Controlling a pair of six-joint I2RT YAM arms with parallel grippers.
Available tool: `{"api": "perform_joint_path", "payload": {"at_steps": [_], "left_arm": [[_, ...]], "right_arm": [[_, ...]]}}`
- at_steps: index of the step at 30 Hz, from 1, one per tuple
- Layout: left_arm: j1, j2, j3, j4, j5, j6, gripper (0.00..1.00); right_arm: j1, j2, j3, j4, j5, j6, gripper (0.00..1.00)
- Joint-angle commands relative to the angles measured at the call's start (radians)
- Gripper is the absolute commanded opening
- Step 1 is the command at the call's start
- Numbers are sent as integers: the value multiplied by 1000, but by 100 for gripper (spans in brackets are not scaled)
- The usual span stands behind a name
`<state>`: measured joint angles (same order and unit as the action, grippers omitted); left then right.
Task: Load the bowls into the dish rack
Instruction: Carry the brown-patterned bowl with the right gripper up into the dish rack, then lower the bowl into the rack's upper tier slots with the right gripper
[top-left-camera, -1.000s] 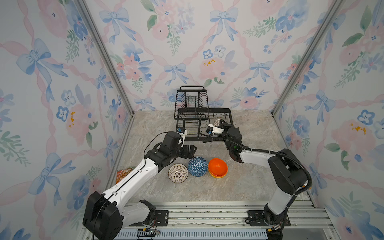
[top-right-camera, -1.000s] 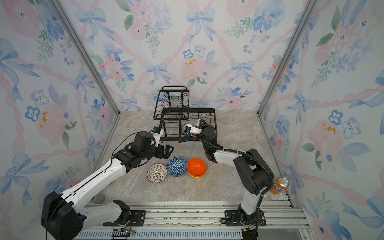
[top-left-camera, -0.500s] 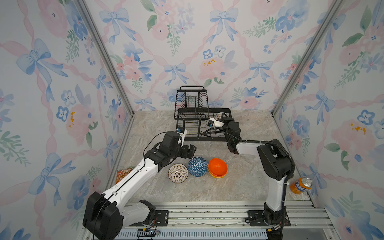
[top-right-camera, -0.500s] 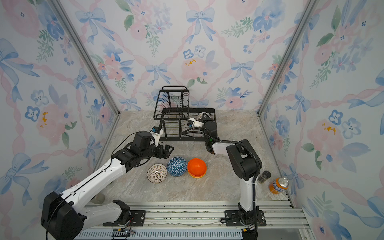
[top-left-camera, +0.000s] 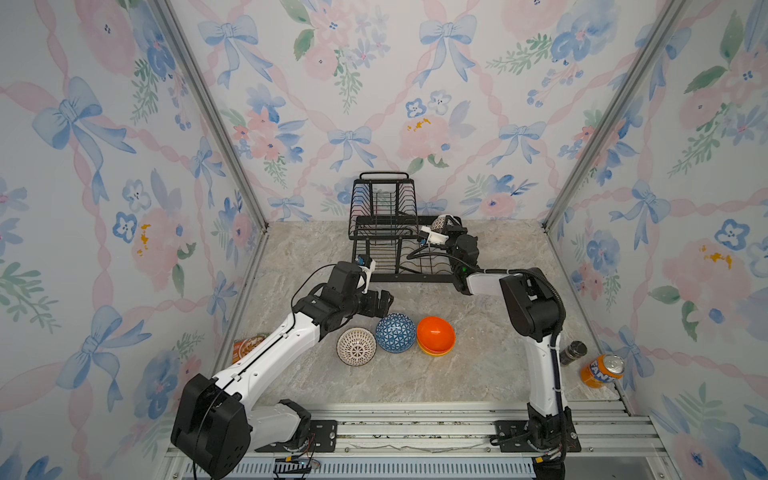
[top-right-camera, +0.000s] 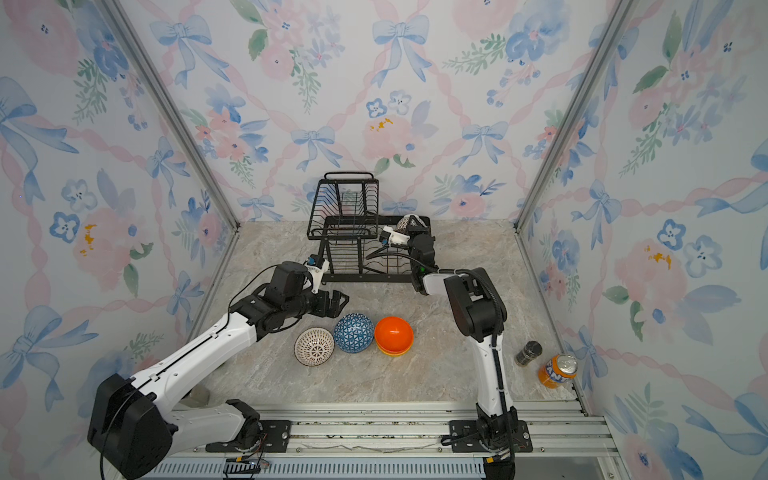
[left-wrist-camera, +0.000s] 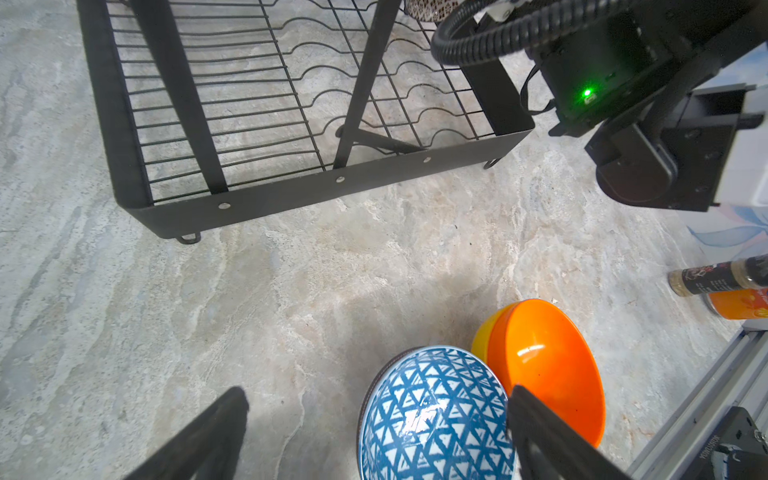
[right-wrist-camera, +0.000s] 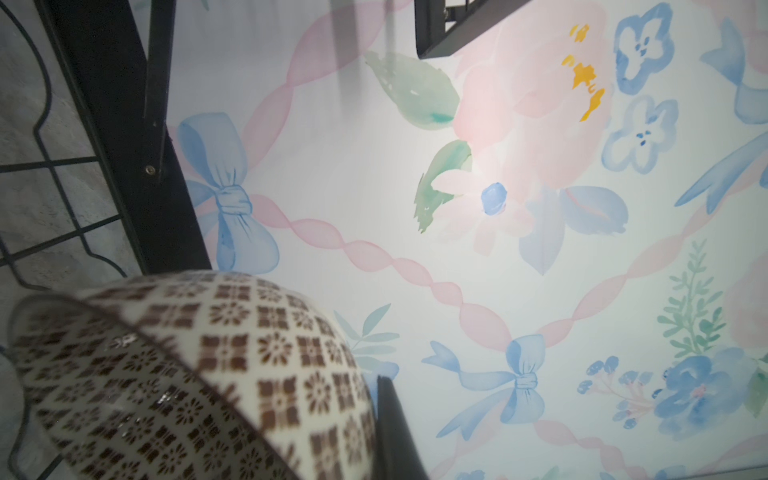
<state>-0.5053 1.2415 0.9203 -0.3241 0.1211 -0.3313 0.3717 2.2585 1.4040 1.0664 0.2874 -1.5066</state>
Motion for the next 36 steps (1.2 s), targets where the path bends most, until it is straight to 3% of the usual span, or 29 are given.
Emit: {"api": "perform_joint_path", "payload": {"at_steps": [1,36], "left_arm": [[8,16,10,-13,18,26,98],[82,31,79,-58,-3,87,98]], "right_arm": [[-13,24,86,76,-32,-12,0],[50,319,503,-83,-112,88,0]]}}
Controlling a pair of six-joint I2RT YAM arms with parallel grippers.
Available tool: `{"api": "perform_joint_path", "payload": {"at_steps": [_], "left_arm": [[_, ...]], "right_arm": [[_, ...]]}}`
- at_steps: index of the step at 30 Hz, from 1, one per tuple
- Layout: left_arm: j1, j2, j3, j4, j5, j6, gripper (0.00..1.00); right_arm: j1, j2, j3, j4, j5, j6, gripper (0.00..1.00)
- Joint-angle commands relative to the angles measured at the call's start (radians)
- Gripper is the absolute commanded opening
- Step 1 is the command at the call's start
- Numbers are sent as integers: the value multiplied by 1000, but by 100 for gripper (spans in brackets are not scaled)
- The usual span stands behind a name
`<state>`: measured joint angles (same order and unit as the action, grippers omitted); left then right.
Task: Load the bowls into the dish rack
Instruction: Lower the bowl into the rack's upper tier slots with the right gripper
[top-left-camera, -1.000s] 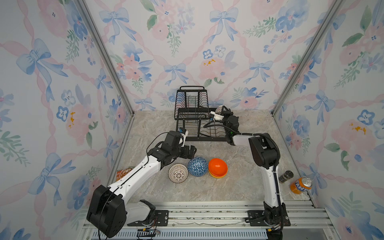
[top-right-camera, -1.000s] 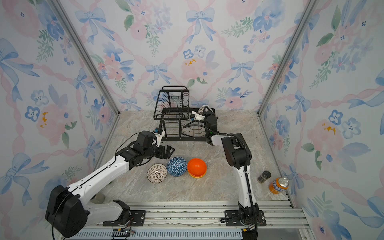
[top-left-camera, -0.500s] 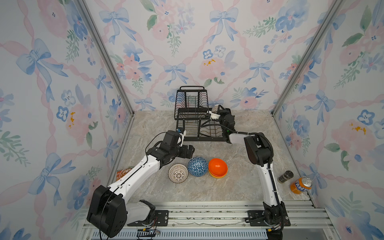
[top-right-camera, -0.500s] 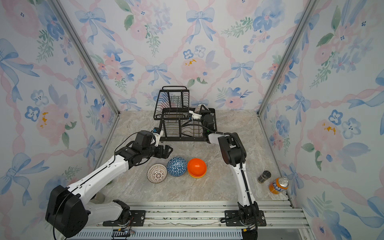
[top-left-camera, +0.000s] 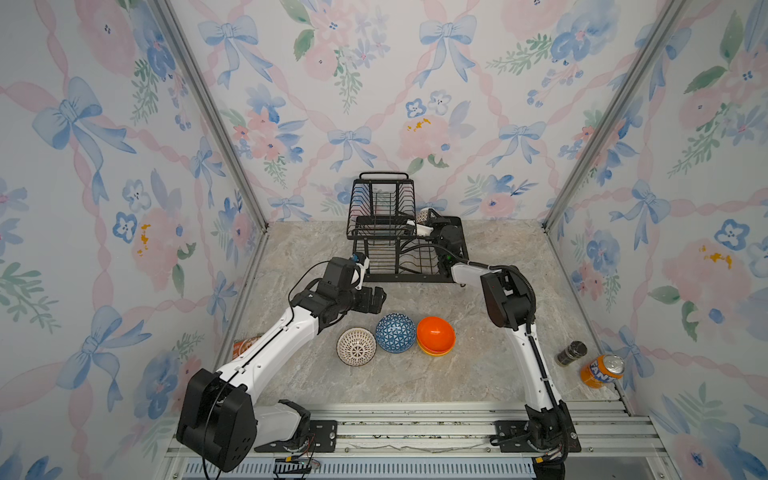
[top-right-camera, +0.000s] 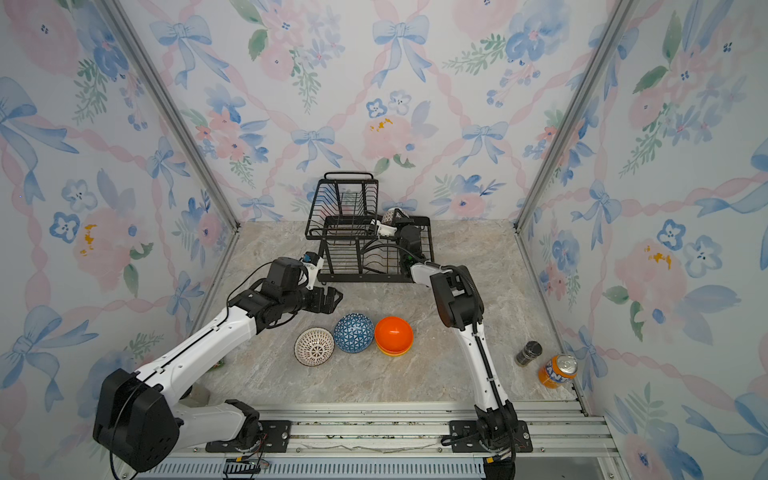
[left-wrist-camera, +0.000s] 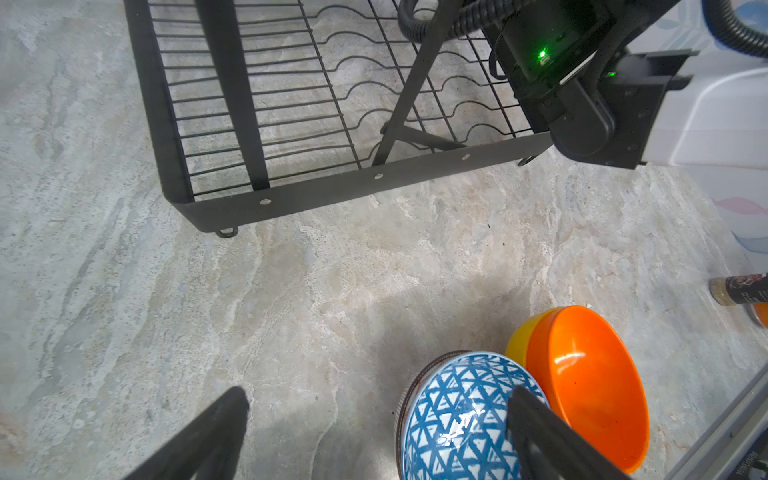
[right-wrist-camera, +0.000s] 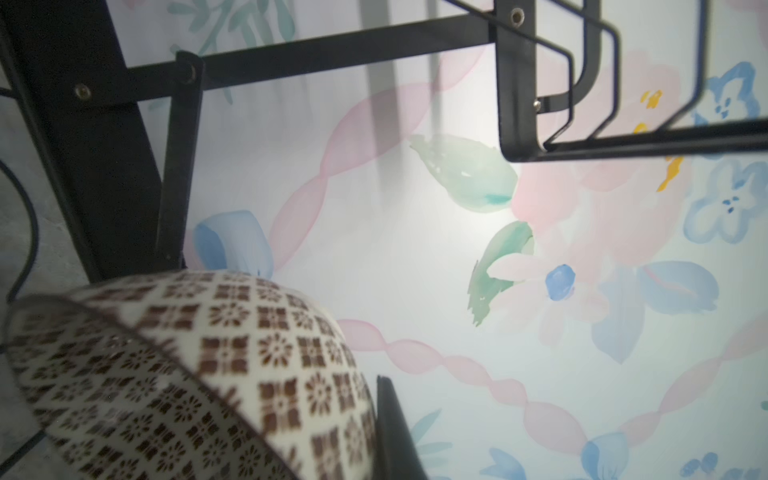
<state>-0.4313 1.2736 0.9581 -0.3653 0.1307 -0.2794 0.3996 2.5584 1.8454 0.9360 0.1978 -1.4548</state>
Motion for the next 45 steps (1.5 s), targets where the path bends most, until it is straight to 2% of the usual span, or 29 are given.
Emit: {"api": "perform_joint_path", "payload": {"at_steps": [1,6,15,31,45], "left_arm": [[8,-1,46,-18,-20,40,98],[11,5,103,-41,-65,68,98],[15,39,188,-56,-71,97,98],[15,10,159,-68,-71,85,98],[15,0,137,-67,-66,86,98]], "right_arm": [[24,22,66,47,-25,40,0],[27,43,105,34,-39,63,0],[33,63,137,21,-76,121,0],[39,138,233,8,-99,211,0],[51,161,229,6,-131,249,0]]}}
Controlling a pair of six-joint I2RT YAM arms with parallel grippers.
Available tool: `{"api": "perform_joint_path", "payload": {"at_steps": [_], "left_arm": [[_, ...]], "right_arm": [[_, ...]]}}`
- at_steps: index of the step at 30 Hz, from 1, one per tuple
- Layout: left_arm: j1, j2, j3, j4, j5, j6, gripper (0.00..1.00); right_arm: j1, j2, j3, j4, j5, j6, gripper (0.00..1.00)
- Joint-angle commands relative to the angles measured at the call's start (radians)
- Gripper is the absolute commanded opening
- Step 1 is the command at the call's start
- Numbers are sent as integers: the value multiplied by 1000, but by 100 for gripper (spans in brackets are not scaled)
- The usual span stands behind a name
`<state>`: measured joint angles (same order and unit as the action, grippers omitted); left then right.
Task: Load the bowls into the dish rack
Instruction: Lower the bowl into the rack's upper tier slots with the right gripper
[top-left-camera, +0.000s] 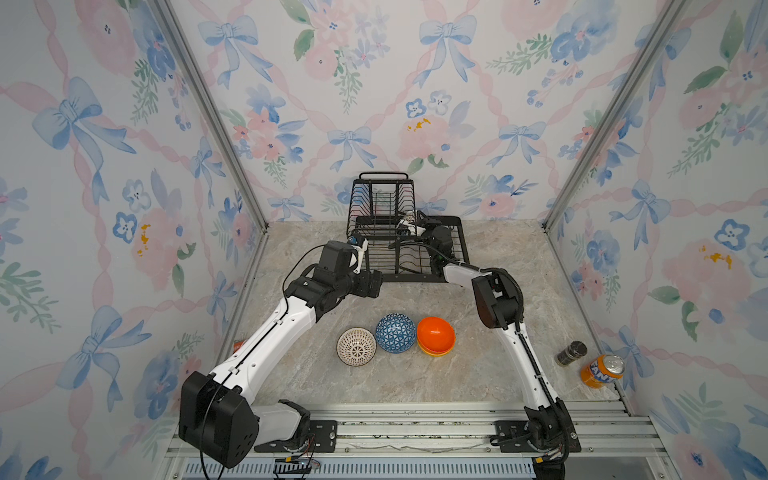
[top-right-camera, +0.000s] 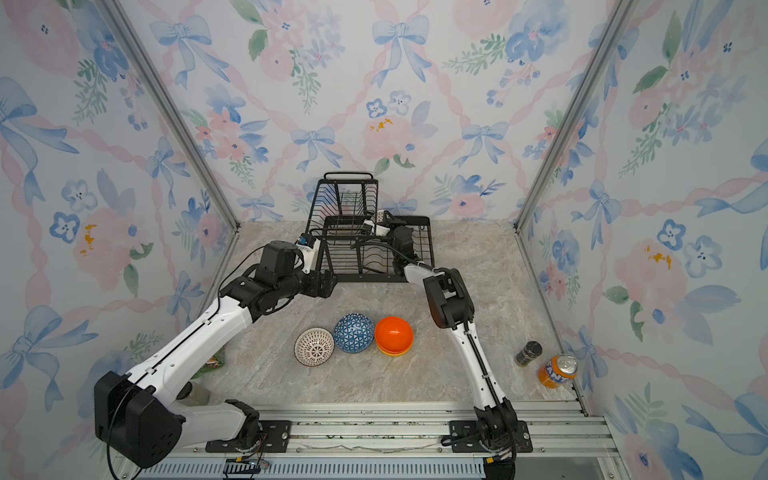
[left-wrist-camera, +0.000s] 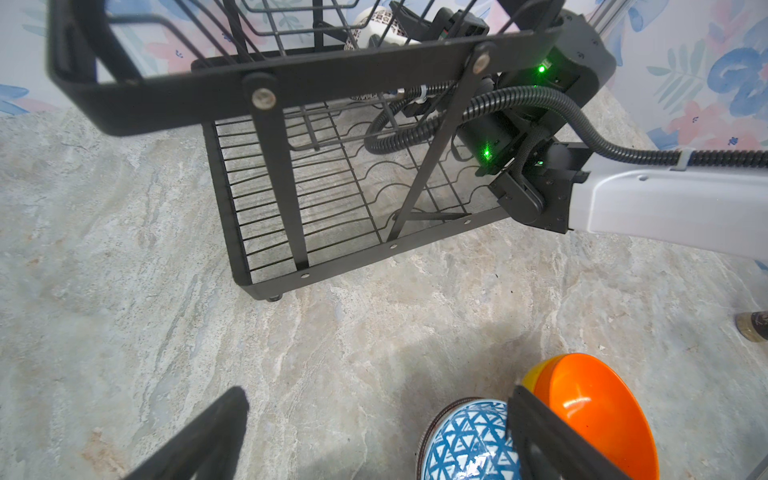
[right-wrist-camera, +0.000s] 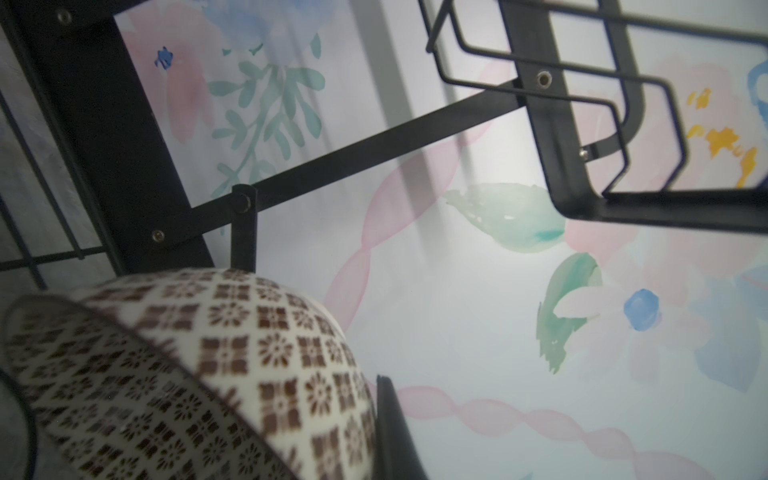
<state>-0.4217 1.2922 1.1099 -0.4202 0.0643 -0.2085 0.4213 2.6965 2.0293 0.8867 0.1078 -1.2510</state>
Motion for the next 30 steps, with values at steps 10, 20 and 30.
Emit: {"api": "perform_joint_path", "payload": {"at_steps": [10,20,30], "left_arm": [[6,-28,-34,-12,4,17,98],[5,-38,-47,-12,11,20,98],[6,-31,-52,-11,20,17,98]], "right_arm": [[36,30,35,29,-63,38,0],[38,42,52,-35,-49,16,0],[35,56,97,-92,-14,17,0]]}}
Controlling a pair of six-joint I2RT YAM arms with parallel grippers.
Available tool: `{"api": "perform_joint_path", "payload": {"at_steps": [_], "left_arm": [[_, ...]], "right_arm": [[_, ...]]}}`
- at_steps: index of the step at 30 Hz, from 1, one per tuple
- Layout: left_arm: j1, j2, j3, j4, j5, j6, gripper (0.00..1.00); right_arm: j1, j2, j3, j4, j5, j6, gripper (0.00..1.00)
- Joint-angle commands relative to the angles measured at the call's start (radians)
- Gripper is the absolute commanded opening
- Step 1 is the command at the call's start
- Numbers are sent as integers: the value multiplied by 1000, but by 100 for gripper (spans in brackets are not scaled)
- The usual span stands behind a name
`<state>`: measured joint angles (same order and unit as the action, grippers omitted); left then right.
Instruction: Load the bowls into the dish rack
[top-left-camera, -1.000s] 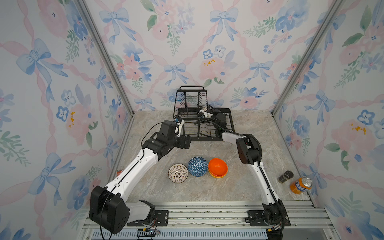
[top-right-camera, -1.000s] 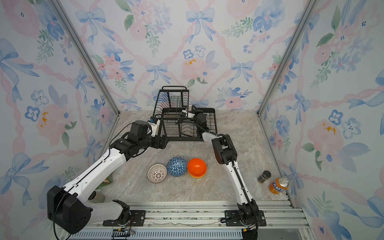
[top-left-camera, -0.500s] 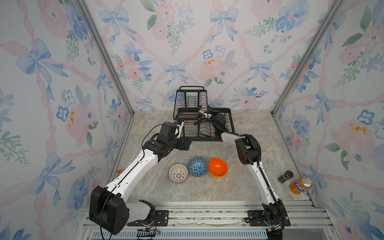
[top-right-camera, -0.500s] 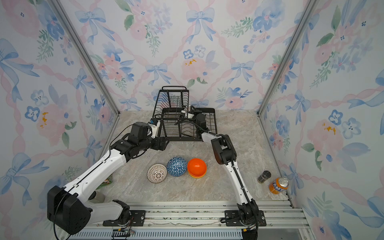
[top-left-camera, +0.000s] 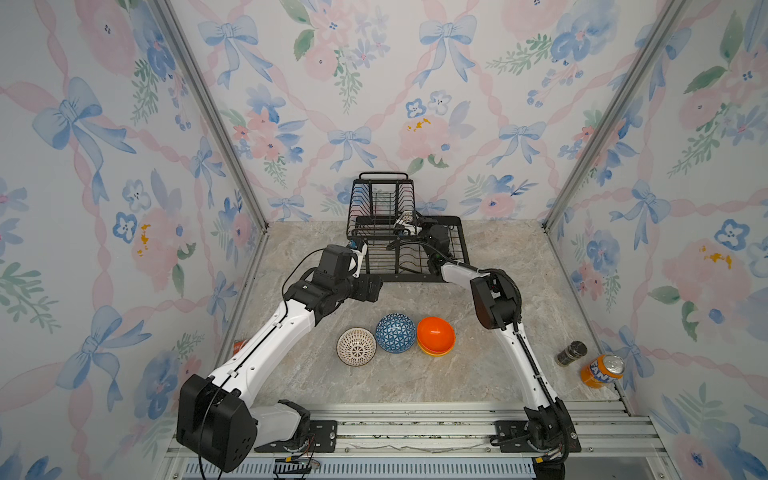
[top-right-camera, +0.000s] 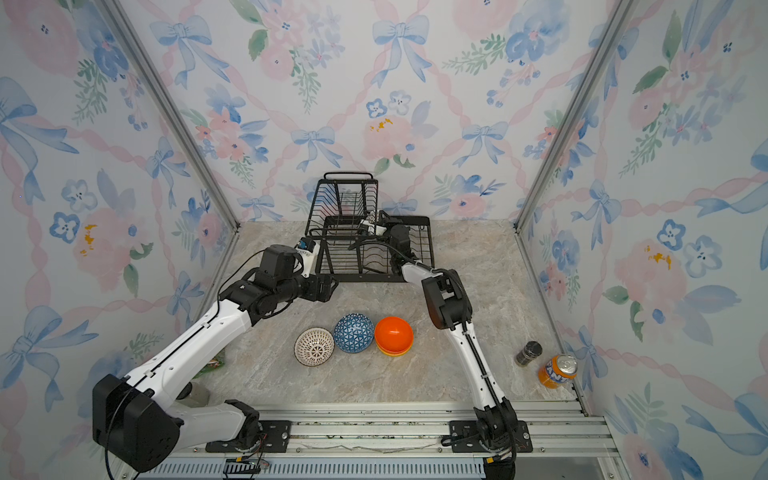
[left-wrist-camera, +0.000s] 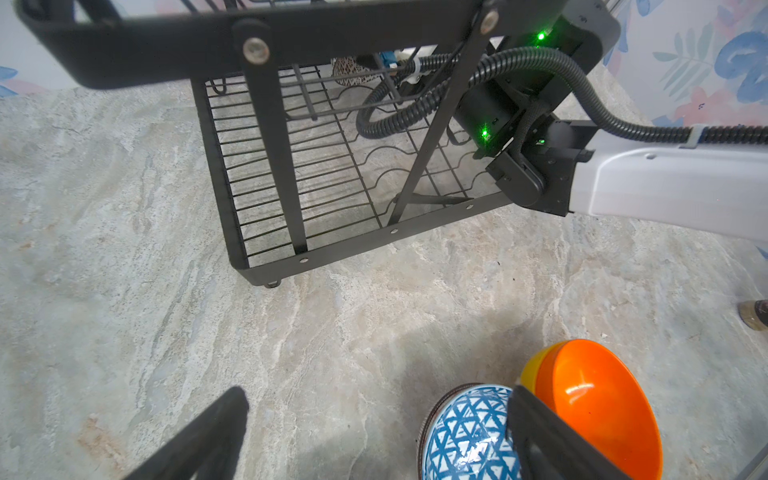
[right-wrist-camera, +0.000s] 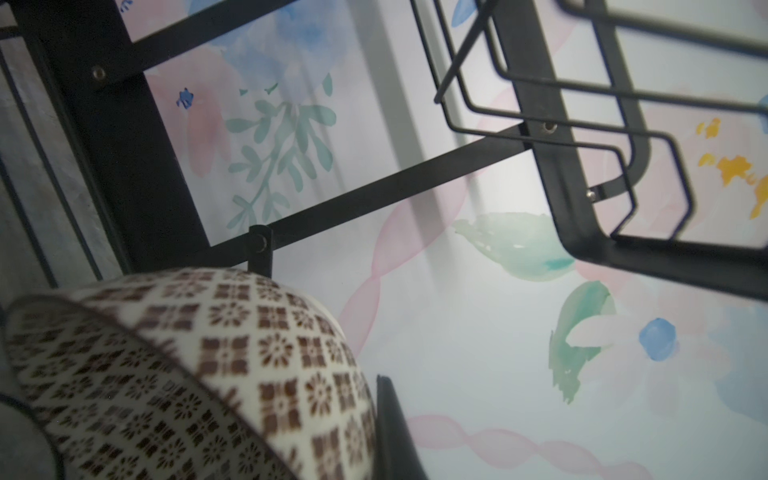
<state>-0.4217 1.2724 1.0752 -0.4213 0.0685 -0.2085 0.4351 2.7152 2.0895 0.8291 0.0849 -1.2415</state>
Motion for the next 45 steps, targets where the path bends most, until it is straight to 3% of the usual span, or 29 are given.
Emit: {"api": "perform_joint_path", "payload": {"at_steps": [1,17,26,29,31,45], "left_arm": [[6,-11,-17,-10,17,17,98],[4,17,-12,-8,40,16,98],[3,32,-11,-8,48,20,98],[3,32,-16,-8,45,23,98],[4,33,-17,-8,43,24,98],[2,31,-27,-2,51,20,98]], "right_arm": [[22,40,43,-39,17,11,0],[21,72,79,114,98,54,0],[19,69,60,-14,11,23,0],[20,70,41,-31,-12,12,6],[21,68,26,-27,-12,12,0],[25,-27,-155,94,-22,-7,0]]}}
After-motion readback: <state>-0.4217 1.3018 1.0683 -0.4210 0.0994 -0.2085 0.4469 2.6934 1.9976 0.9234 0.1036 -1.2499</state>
